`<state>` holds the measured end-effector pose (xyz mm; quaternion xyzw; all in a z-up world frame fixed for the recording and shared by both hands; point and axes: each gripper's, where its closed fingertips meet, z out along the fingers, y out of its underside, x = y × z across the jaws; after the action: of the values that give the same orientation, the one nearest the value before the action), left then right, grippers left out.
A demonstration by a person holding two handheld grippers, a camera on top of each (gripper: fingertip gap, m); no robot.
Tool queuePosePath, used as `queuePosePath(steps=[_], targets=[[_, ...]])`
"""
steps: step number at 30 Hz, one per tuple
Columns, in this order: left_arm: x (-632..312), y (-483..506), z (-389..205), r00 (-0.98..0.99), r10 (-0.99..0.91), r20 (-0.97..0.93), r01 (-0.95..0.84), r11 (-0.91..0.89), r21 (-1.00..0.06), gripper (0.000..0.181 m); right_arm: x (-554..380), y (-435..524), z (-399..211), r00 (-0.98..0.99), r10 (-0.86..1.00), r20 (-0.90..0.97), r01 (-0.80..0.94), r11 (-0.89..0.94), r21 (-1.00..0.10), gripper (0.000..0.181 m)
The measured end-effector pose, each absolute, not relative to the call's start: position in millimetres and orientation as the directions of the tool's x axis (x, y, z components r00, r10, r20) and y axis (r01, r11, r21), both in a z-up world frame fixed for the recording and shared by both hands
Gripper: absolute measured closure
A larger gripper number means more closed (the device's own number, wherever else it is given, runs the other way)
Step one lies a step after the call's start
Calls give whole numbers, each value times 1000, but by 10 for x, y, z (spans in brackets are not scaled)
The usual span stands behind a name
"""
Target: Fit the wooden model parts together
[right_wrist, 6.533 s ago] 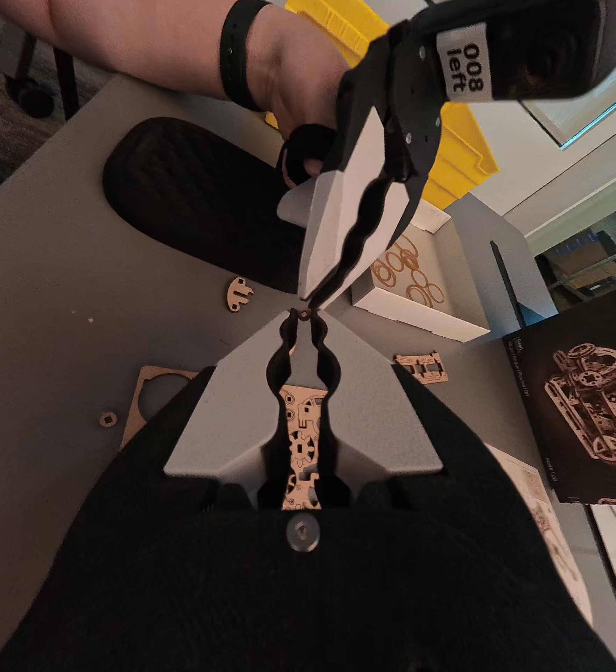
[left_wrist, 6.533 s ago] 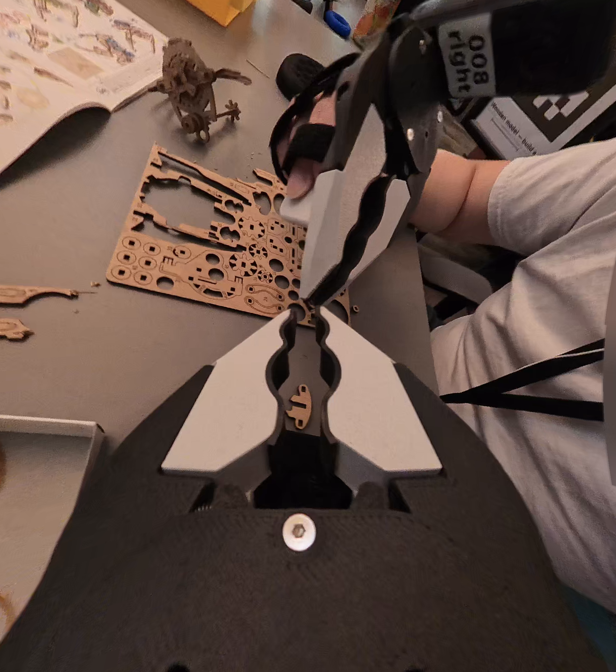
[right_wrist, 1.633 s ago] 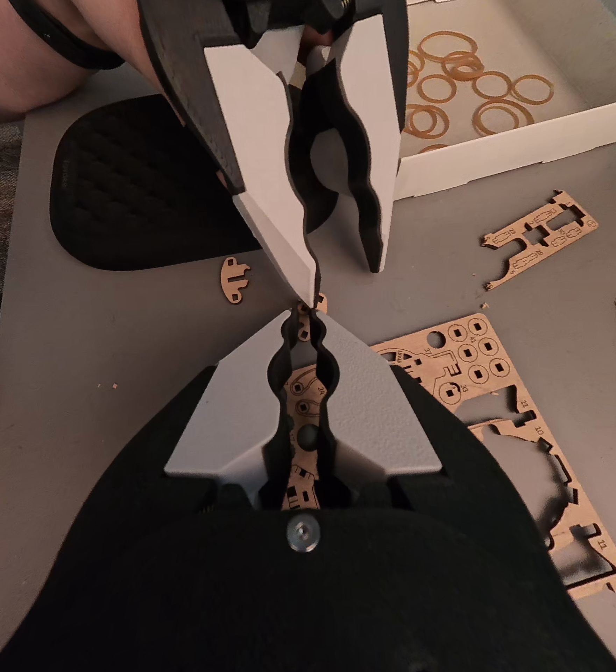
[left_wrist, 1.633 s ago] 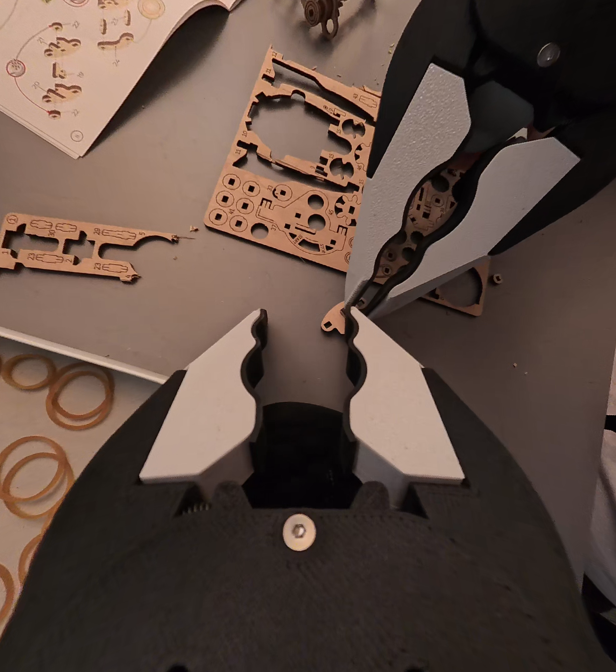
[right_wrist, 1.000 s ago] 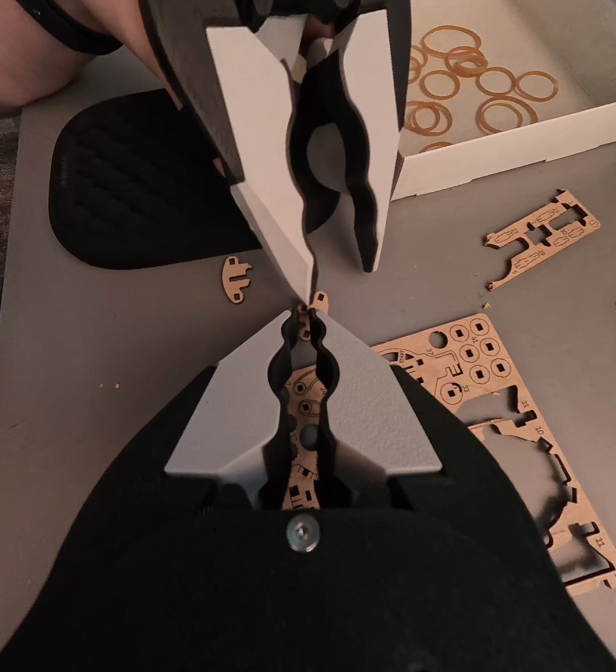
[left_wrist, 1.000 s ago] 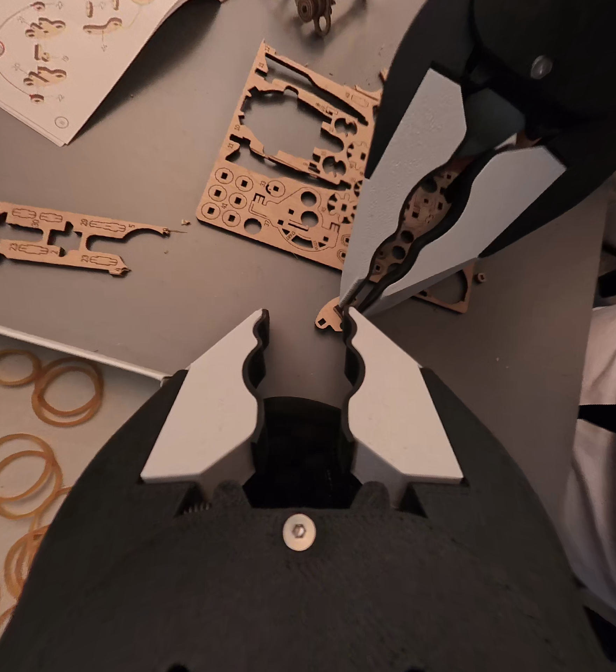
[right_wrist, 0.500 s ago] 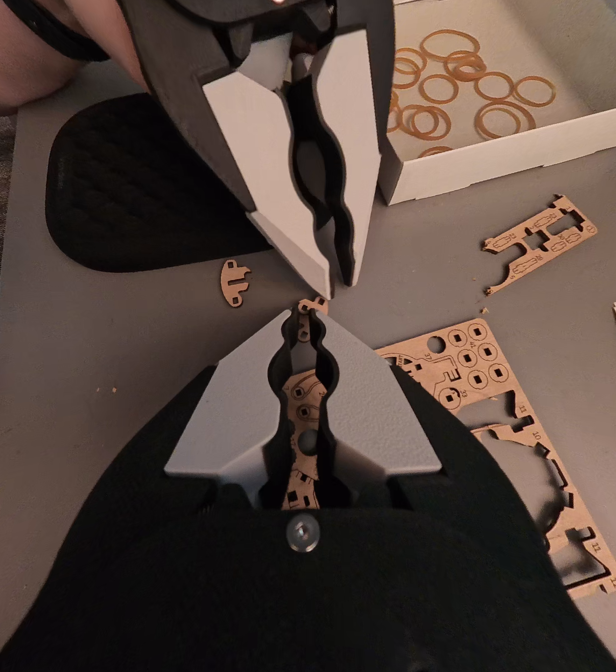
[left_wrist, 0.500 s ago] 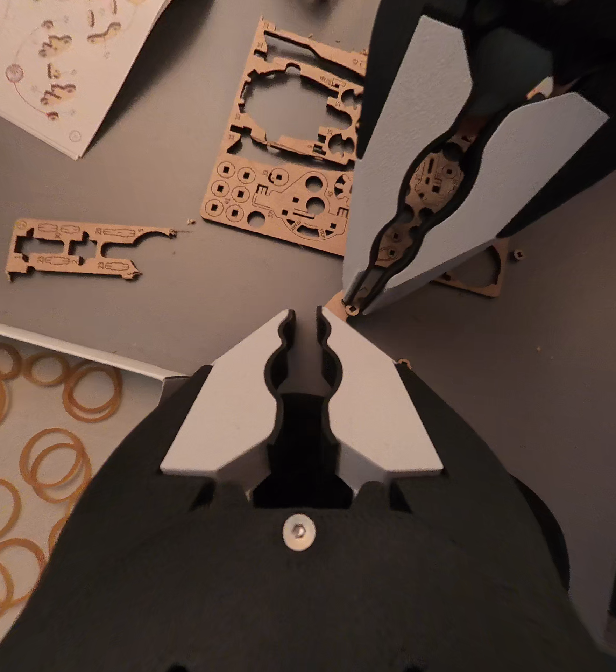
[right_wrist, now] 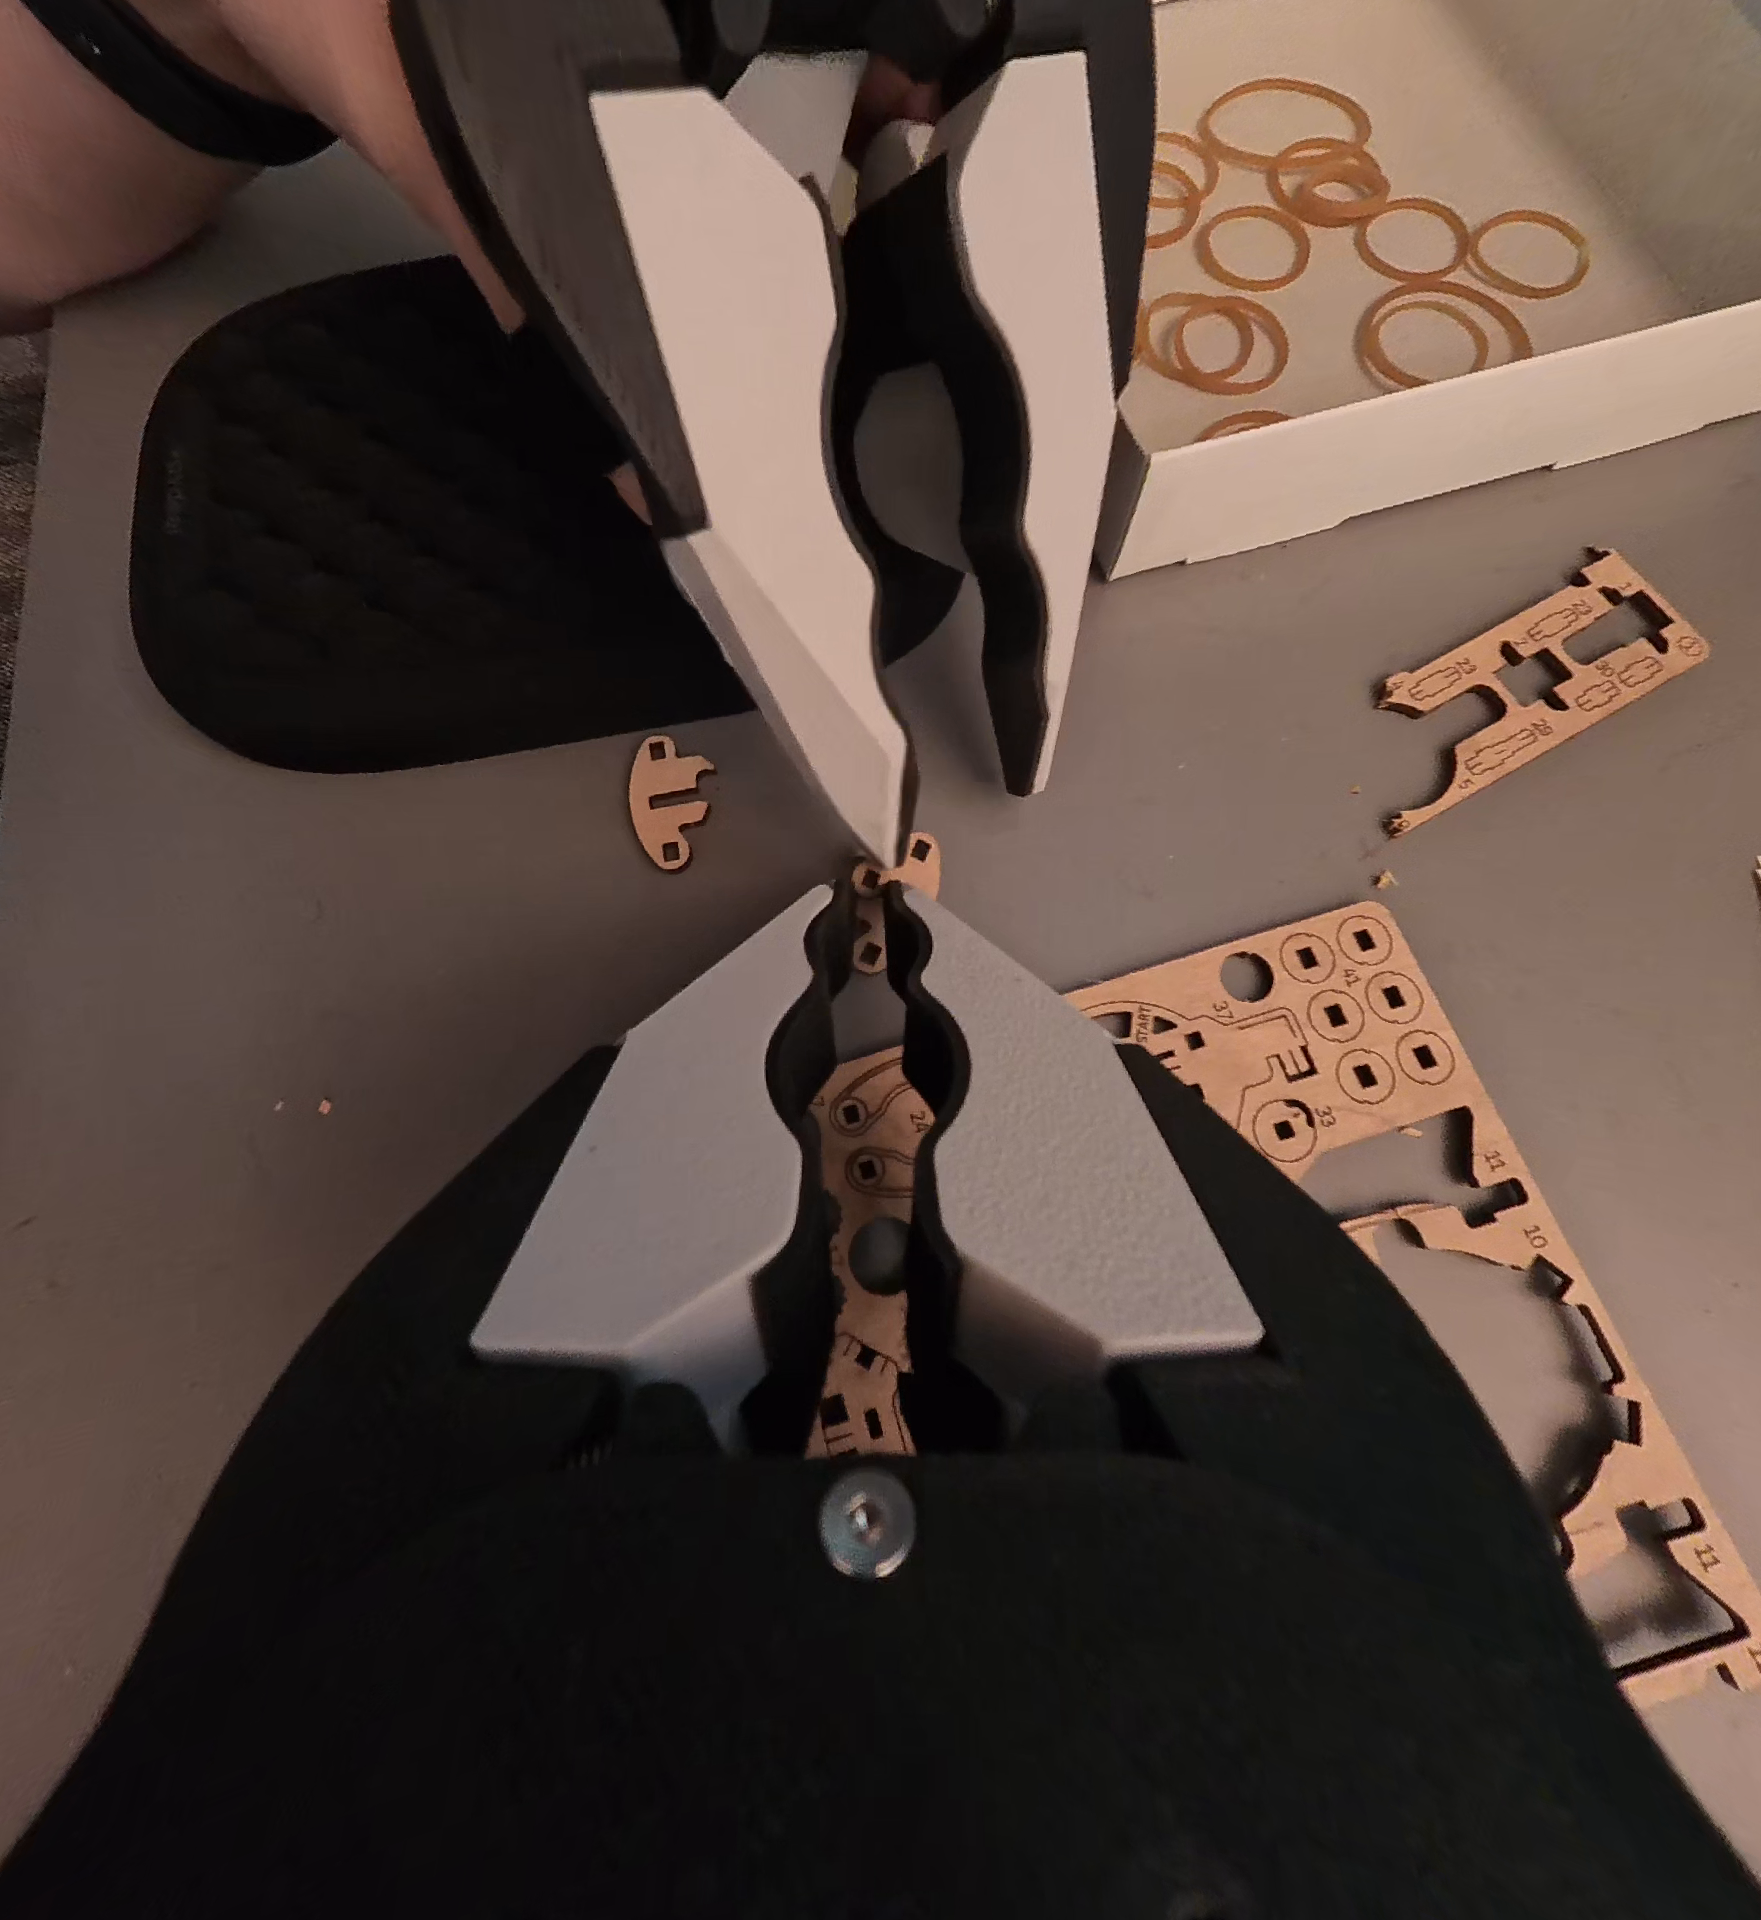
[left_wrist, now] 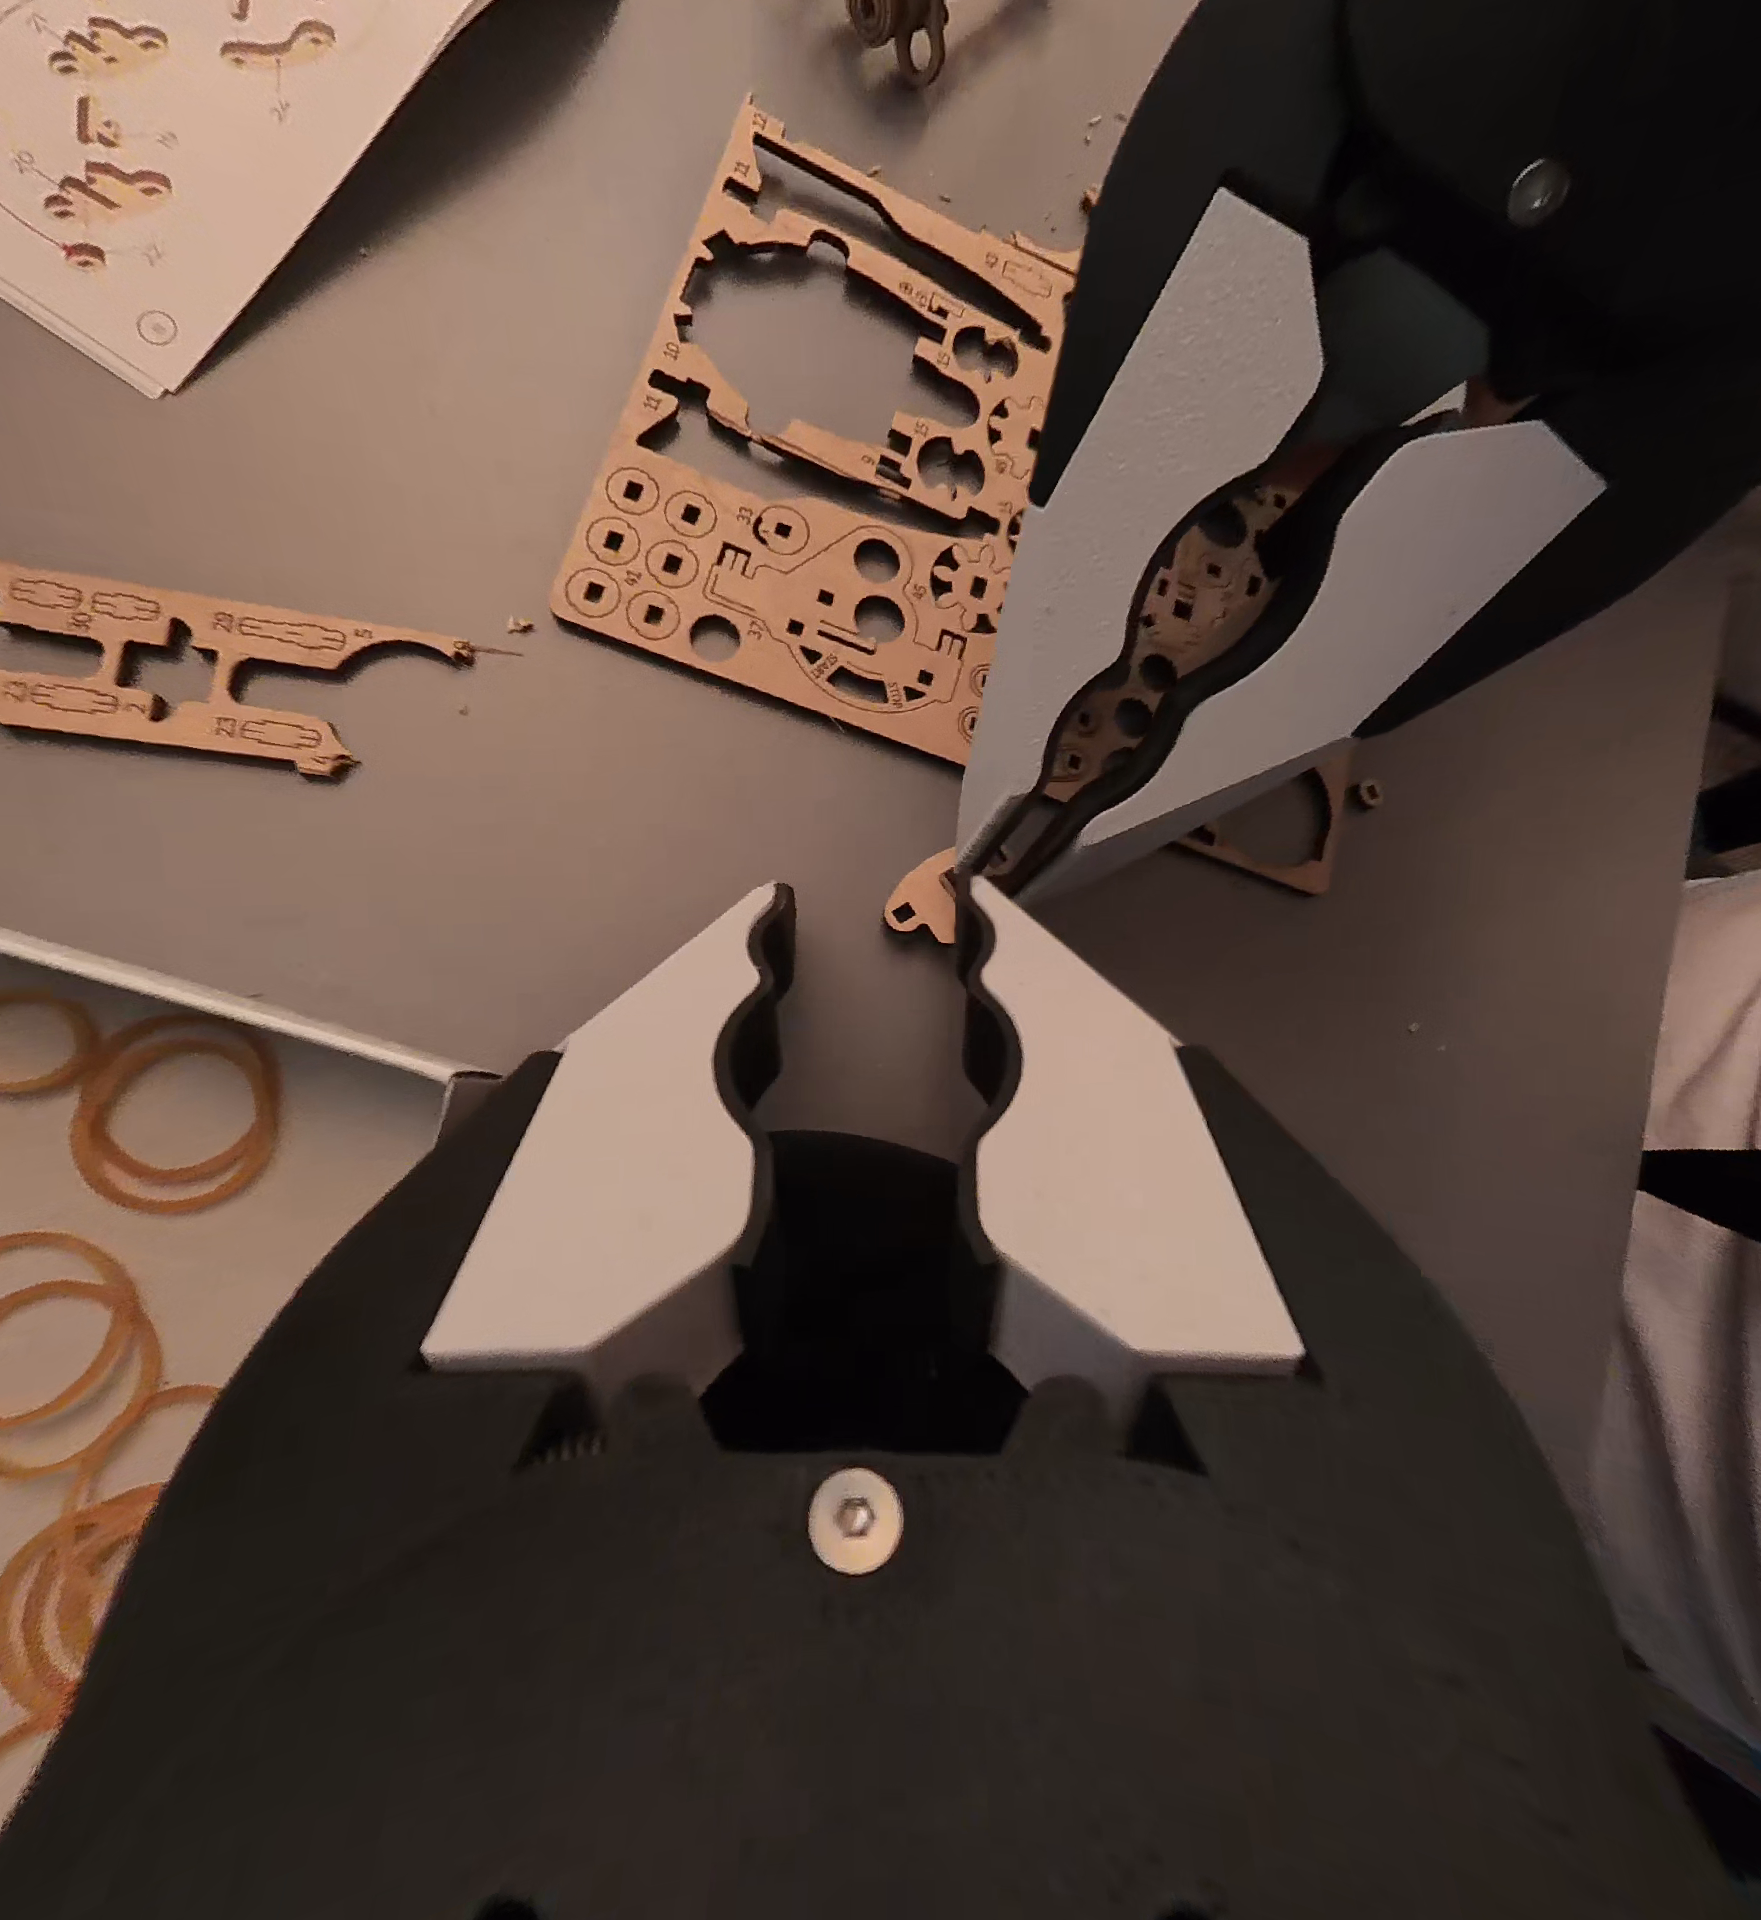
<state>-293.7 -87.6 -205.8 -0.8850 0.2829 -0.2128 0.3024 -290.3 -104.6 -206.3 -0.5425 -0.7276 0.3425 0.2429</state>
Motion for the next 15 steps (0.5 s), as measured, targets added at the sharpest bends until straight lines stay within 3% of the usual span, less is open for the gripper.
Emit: queuePosePath(steps=[15], targets=[[-2937, -874, -2063, 759, -627, 175, -383, -648, -658, 150, -2901, -1041, -2065, -293, 956, -13, 625, 182, -759, 177]])
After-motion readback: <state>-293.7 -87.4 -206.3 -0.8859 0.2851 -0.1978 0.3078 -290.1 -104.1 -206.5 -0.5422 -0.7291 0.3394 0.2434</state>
